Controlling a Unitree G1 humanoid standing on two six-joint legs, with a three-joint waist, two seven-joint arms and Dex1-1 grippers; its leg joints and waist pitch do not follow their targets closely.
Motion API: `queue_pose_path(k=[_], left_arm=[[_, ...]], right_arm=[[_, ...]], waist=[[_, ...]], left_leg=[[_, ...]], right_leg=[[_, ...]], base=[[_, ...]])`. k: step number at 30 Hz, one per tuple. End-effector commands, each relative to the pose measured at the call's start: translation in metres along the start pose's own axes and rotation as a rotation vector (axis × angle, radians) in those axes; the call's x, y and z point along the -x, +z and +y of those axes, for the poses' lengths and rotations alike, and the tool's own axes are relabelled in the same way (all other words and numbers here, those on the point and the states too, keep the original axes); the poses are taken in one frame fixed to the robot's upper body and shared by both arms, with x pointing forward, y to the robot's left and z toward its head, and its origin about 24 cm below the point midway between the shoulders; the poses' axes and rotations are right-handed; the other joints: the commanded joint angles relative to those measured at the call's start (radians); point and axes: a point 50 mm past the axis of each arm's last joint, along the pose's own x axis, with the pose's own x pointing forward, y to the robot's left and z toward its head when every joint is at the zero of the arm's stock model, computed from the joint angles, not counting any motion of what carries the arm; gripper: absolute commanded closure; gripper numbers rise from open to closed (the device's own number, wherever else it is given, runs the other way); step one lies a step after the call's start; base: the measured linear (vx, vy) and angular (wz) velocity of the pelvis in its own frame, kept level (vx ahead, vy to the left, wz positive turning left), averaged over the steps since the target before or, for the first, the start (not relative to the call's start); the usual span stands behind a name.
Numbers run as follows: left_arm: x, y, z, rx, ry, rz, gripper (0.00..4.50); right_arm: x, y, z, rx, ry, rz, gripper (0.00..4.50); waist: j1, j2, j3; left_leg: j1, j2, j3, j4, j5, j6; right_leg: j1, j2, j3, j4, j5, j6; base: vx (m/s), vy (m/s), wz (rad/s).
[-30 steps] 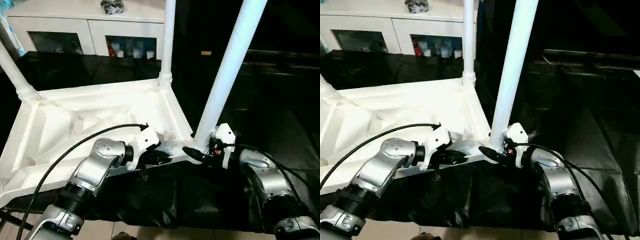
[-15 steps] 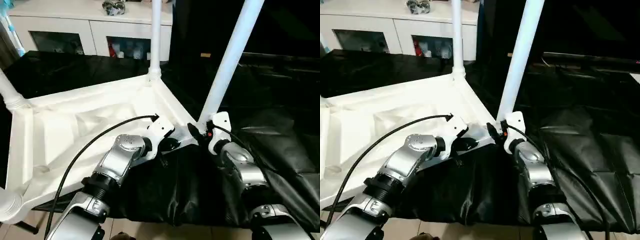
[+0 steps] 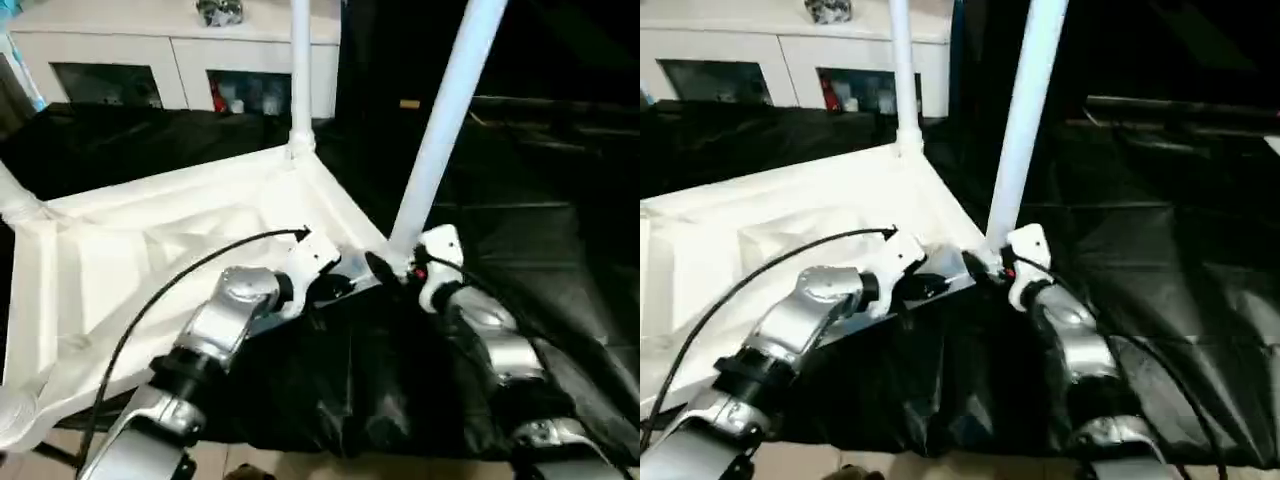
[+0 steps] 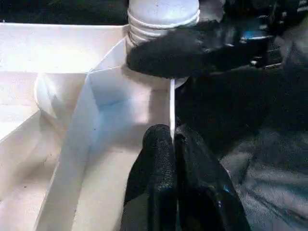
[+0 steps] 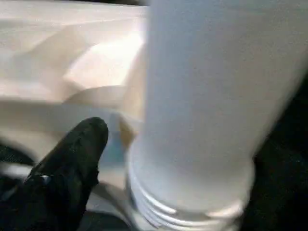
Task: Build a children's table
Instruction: Rotate leg to tighten
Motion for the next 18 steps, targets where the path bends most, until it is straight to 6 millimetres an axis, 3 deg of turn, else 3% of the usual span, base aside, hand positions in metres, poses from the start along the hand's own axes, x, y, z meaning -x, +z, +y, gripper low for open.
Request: queue_pose_path(k=[1,3,8,11,13,16,18], left_arm=[[0.003,0.003,-0.006,-0.016,-0.089,-0.052,4.50],[0.006,0.002,-0.009,-0.026,-0.139,-0.052,4.50],[0.014,-0.003,-0.011,-0.047,-0.227,-0.026,4.50],[0.016,-0.002,-0.009,-0.052,-0.235,-0.020,4.50],[0.018,-0.003,-0.009,-0.053,-0.251,-0.017,4.50],[0.022,-0.004,-0.010,-0.054,-0.281,-0.008,4.50],[0.022,-0.004,-0.009,-0.055,-0.288,-0.004,4.50]], right_arm=[[0.009,-0.005,-0.001,0.021,0.073,0.035,0.05],[0.016,-0.005,-0.003,0.035,0.126,0.044,0.05],[0.033,-0.001,-0.004,0.042,0.316,0.072,0.05],[0.036,0.001,-0.005,0.046,0.358,0.091,0.05],[0.036,0.001,-0.006,0.052,0.376,0.102,0.32],[0.036,0.002,-0.007,0.065,0.405,0.112,0.32],[0.036,0.003,-0.008,0.069,0.413,0.113,0.58]], waist=[[0.002,-0.005,-0.056],[0.001,-0.010,-0.057],[0.004,-0.013,-0.055],[0.003,-0.014,-0.052],[0.002,-0.014,-0.053],[0.004,-0.014,-0.055],[0.004,-0.014,-0.056]], left_leg=[[0.021,0.063,-0.036,-0.076,-0.267,0.025],[0.018,0.060,-0.033,-0.073,-0.230,0.045],[0.021,0.065,-0.032,-0.072,-0.225,0.067],[0.022,0.066,-0.032,-0.074,-0.253,0.050],[0.022,0.066,-0.034,-0.075,-0.258,0.040],[0.021,0.065,-0.032,-0.072,-0.230,0.045],[0.021,0.065,-0.032,-0.070,-0.215,0.051]], right_leg=[[0.036,-0.064,0.042,-0.085,-0.200,-0.200],[0.038,-0.060,0.040,-0.076,-0.150,-0.224],[0.038,-0.059,0.039,-0.075,-0.153,-0.240],[0.035,-0.062,0.039,-0.078,-0.201,-0.242],[0.035,-0.064,0.040,-0.079,-0.219,-0.236],[0.037,-0.064,0.040,-0.075,-0.183,-0.242],[0.037,-0.063,0.040,-0.072,-0.155,-0.249]], base=[[0.000,0.000,0.00],[0.000,0.000,0.00],[0.000,0.000,0.00],[0.000,0.000,0.00],[0.000,0.000,0.00],[0.000,0.000,0.00],[0.000,0.000,0.00]])
